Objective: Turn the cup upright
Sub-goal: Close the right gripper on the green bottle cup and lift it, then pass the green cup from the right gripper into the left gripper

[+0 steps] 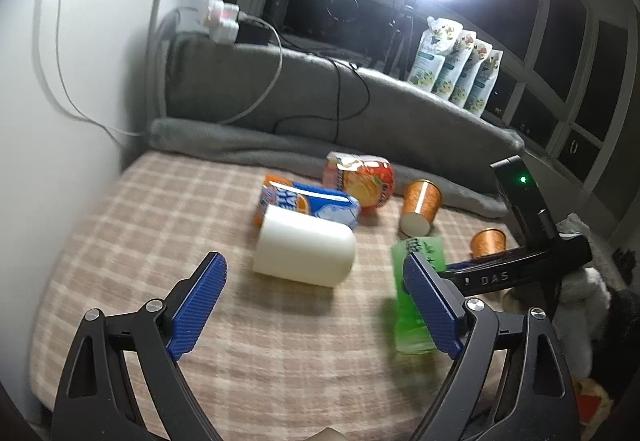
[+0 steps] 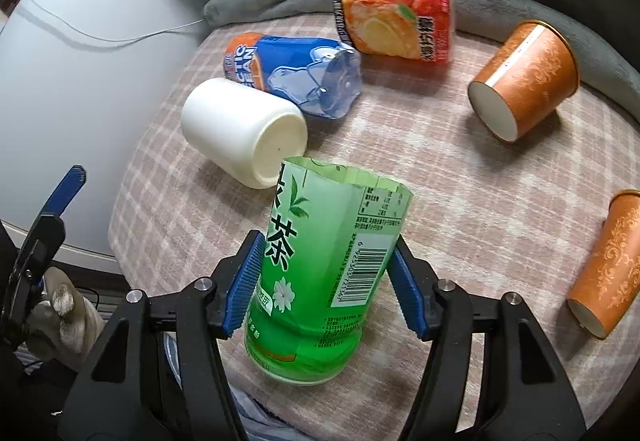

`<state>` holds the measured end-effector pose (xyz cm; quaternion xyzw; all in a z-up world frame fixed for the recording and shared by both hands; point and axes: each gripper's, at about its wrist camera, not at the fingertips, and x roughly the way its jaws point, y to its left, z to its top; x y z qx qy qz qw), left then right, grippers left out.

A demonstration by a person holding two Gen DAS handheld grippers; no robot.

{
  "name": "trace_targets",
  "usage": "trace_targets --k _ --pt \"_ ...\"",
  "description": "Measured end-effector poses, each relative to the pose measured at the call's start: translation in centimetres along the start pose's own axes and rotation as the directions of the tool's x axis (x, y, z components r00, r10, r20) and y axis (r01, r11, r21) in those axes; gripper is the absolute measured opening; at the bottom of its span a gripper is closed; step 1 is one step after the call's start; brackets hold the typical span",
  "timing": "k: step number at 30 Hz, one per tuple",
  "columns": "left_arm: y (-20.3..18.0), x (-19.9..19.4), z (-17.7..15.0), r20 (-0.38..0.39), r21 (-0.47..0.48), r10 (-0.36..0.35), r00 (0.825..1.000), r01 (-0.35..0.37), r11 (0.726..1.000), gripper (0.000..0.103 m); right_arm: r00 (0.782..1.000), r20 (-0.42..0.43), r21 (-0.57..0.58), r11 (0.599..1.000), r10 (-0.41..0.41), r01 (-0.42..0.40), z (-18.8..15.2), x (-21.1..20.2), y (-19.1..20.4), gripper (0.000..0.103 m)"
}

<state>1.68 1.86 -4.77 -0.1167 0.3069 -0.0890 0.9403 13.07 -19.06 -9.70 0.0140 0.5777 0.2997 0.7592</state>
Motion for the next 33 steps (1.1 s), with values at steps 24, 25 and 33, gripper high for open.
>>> trace_targets --k 24,25,33 --pt "-1.8 5.9 0.3 -0.249 -0.028 -0.161 0.955 0.159 0.987 0.081 0.986 0.164 0.127 0.992 -0.039 0.018 -3.4 -5.4 -2.4 0.074" --pt "-1.9 6.5 0.4 -0.275 -0.04 -0.182 0.944 0.178 0.983 0.08 0.984 0.175 0.139 0.99 -0.041 0.017 -3.9 -5.8 -2.7 0.074" --pt "-3.1 12.2 0.7 -0.45 -0.136 -0.28 0.848 0.245 0.96 0.072 0.966 0.243 0.225 0.974 -0.085 0.03 -7.3 -8.7 -5.6 0.074"
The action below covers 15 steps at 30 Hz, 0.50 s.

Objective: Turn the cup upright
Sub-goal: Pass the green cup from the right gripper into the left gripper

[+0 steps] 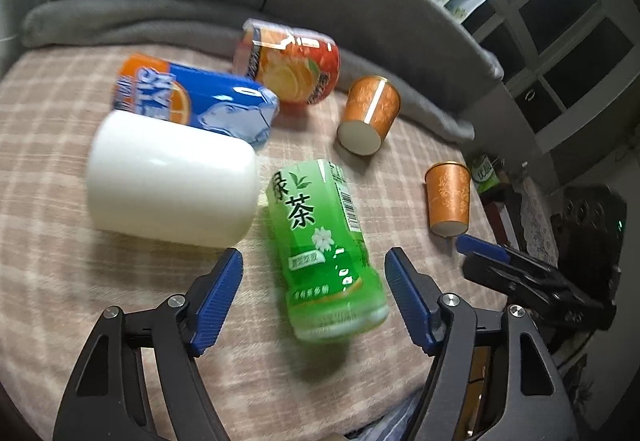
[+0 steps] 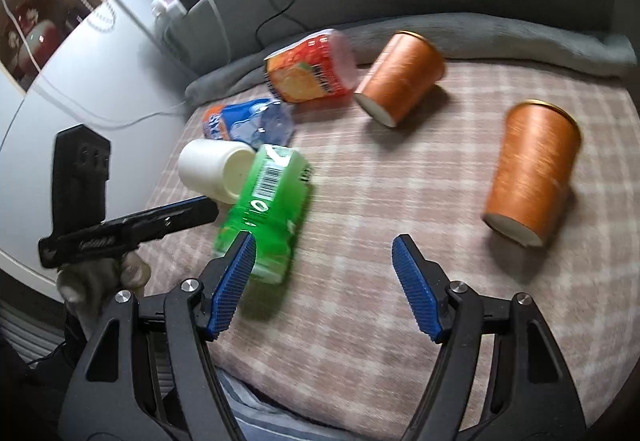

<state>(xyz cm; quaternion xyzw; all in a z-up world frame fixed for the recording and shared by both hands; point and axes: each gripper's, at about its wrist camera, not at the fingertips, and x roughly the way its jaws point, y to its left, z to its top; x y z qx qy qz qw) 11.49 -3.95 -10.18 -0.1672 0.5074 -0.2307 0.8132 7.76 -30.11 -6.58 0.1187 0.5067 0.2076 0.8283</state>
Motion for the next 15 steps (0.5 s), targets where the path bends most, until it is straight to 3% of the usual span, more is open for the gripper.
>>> trace_targets --k 6,15 --pt "0.1 2.4 1.2 -0.058 -0.032 -0.016 0.998 0.014 0.999 0.072 0.999 0.038 0.05 0.999 -0.006 0.004 -0.9 -0.7 -2.2 0.074" --pt "-0.7 4.8 3.2 -0.09 -0.015 0.022 0.996 -0.024 1.0 0.072 0.999 0.045 0.091 0.996 0.0 -0.004 -1.6 -0.8 -4.0 0.074"
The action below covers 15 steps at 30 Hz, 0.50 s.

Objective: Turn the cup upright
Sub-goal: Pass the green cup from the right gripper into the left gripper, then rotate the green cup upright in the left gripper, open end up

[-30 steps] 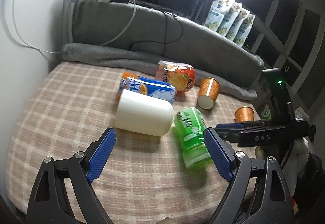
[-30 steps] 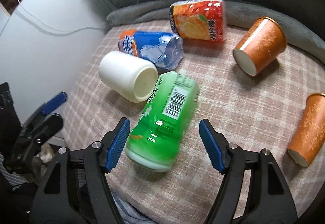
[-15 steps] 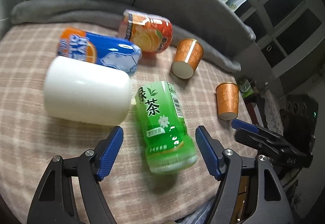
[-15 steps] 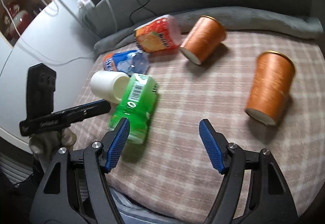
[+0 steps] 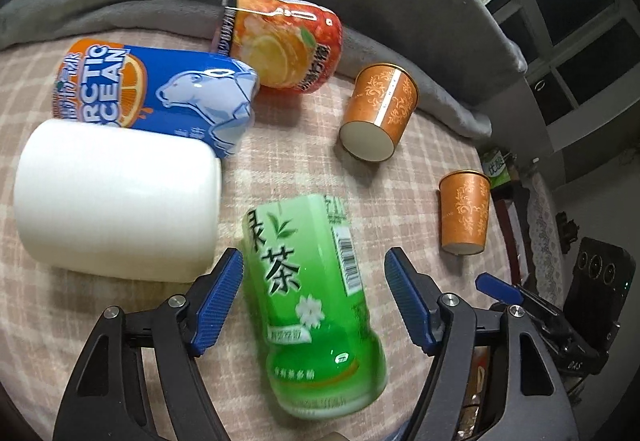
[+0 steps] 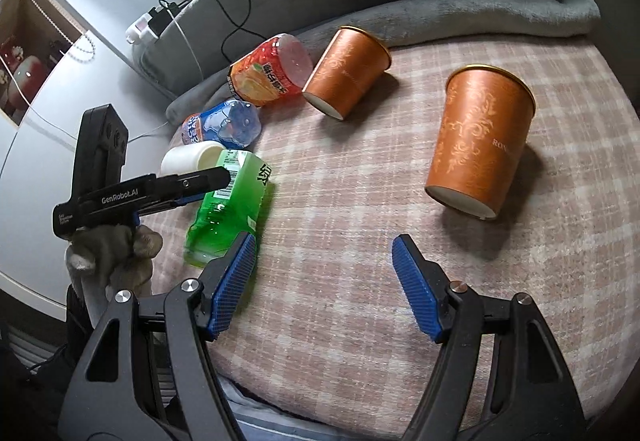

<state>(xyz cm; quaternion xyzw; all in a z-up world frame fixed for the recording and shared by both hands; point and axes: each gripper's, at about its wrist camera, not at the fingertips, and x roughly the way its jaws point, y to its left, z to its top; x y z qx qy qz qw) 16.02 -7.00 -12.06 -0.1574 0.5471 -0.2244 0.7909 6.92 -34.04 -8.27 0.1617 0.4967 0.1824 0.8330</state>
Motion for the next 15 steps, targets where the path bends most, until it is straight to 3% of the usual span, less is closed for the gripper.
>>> trace_targets --k 4,7,15 --pt "-0.3 1.1 0.4 -0.028 0.005 0.022 0.999 -0.021 1.0 0.071 1.0 -0.004 0.012 1.0 0.002 -0.002 -0.1 0.1 -0.6 0.074" --pt "-0.3 1.6 0.5 -0.035 0.006 0.035 0.999 -0.035 0.999 0.06 1.0 -0.007 0.017 1.0 0.002 -0.002 -0.3 0.3 -0.9 0.074" --pt "-0.8 1.0 0.3 -0.012 0.031 0.046 0.999 -0.045 0.998 0.06 1.0 -0.014 0.029 1.0 -0.001 0.002 -0.4 0.5 -1.2 0.074"
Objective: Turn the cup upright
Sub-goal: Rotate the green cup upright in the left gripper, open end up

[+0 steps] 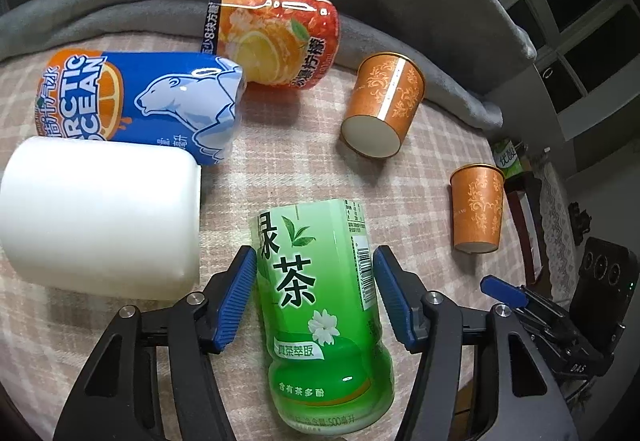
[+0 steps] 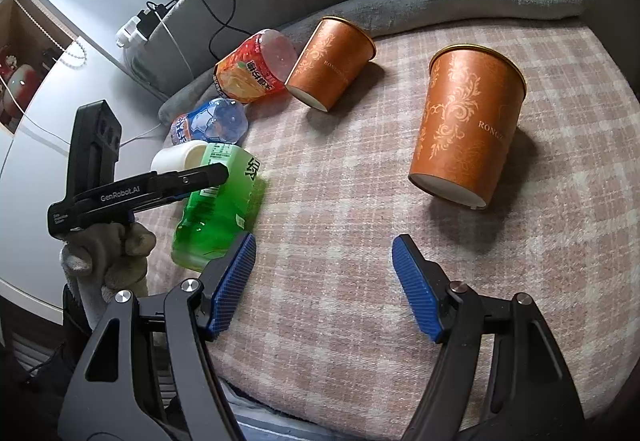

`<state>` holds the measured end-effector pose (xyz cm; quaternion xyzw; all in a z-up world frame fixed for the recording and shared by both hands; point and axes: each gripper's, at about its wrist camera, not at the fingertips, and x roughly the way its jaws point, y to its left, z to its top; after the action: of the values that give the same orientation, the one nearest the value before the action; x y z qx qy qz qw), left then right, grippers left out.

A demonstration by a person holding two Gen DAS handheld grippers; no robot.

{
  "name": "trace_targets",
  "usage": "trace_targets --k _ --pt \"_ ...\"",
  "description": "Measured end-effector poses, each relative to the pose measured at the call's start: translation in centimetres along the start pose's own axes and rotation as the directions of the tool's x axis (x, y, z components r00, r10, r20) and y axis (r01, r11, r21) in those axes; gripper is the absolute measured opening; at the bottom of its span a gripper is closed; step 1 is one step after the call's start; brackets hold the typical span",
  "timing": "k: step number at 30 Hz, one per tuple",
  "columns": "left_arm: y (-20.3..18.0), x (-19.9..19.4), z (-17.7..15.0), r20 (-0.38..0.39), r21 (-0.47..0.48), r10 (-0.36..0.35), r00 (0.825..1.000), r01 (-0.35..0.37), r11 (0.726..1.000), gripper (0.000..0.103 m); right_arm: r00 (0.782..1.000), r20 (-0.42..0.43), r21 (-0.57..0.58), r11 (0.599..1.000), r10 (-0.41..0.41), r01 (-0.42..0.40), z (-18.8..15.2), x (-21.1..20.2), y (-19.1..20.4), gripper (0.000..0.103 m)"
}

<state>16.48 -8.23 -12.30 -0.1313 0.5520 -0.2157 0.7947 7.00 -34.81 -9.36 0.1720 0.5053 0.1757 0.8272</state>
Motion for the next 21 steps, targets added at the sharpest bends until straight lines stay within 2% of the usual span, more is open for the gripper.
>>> trace_targets --k 8,21 --pt "-1.6 -1.9 -0.6 0.085 0.061 0.026 0.996 -0.031 0.998 0.059 1.0 0.017 -0.006 1.0 0.002 -0.002 -0.2 -0.3 0.2 0.074" --pt "-5.3 -3.6 -2.0 0.222 0.177 0.069 0.973 -0.11 0.978 0.057 0.999 0.049 -0.019 1.0 -0.005 0.006 -0.6 -1.2 0.6 0.074"
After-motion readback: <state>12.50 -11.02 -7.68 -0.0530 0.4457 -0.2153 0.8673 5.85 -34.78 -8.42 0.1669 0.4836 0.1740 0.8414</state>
